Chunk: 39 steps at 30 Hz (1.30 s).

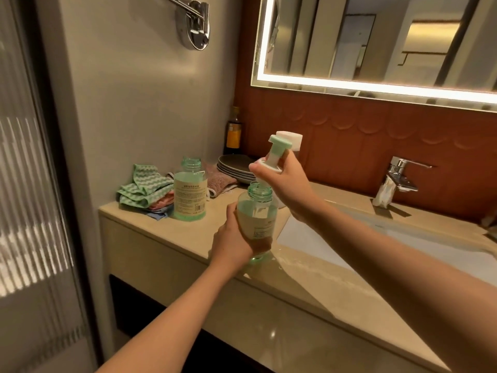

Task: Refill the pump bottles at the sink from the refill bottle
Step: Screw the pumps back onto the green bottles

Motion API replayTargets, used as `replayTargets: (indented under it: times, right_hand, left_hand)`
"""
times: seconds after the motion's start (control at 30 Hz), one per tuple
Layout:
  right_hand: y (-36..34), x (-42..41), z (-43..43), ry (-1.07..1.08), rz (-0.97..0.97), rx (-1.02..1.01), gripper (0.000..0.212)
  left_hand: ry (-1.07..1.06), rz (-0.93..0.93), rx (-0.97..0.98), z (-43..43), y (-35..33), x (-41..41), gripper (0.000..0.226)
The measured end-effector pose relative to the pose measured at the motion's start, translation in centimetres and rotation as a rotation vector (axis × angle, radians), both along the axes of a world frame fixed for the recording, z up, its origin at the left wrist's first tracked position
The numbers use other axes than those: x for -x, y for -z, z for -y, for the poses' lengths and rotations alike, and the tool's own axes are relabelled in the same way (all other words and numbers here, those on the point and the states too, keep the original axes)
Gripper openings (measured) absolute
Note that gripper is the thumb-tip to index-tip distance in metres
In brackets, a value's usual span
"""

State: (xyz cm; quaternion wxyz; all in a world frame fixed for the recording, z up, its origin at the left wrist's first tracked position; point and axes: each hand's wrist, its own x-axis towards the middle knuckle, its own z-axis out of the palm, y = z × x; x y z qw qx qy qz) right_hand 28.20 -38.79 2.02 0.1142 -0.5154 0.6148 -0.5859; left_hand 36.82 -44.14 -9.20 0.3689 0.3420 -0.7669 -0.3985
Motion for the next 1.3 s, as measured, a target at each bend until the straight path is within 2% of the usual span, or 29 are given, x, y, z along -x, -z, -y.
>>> replayTargets:
  times: [0.23, 0.4, 0.6, 0.73, 0.87, 0.97, 1.07, 1.17, 1.3]
  right_hand:
    - [0.2, -0.4, 0.2, -0.019, -0.077, -0.043, 0.037]
    - [1.4, -0.5, 0.3, -0.010, -0.084, -0.075, 0.034]
    - [3.3, -0.5, 0.0, 0.064, -0.112, -0.054, 0.036]
    - [4.0, -1.2, 0.3, 0.259, -0.157, -0.017, 0.052]
    - [3.4, -1.5, 1.1, 0.397, -0.172, -0.114, 0.073]
    - [1.9, -1.3, 0.8, 0.199, -0.031, -0.175, 0.075]
    - [1.5, -1.0, -0.1, -0.013, 0.049, -0.218, 0.052]
    - [2.7, -1.2, -0.4, 0.065, -0.048, -0.176, 0.052]
    - [4.1, -1.4, -0.2, 0.349, -0.292, -0.100, 0.059]
  left_hand:
    - [-0.029, 0.060, 0.047, 0.0, 0.1, 0.0, 0.091]
    - [-0.015, 0.053, 0.011, 0.1, 0.0, 0.1, 0.094]
    - [-0.009, 0.047, 0.014, 0.0, 0.0, 0.1, 0.091]
    - [0.001, 0.039, 0.047, 0.0, 0.1, 0.0, 0.093]
    - [0.006, 0.028, 0.052, 0.0, 0.0, 0.0, 0.091]
    - [-0.002, 0.028, 0.053, -0.1, 0.0, 0.1, 0.087]
    - [-0.026, 0.055, 0.078, -0.1, 0.1, 0.1, 0.091]
    - [0.004, 0.053, 0.072, 0.1, 0.1, 0.1, 0.090]
    - [0.003, 0.048, 0.093, 0.1, 0.2, 0.1, 0.086]
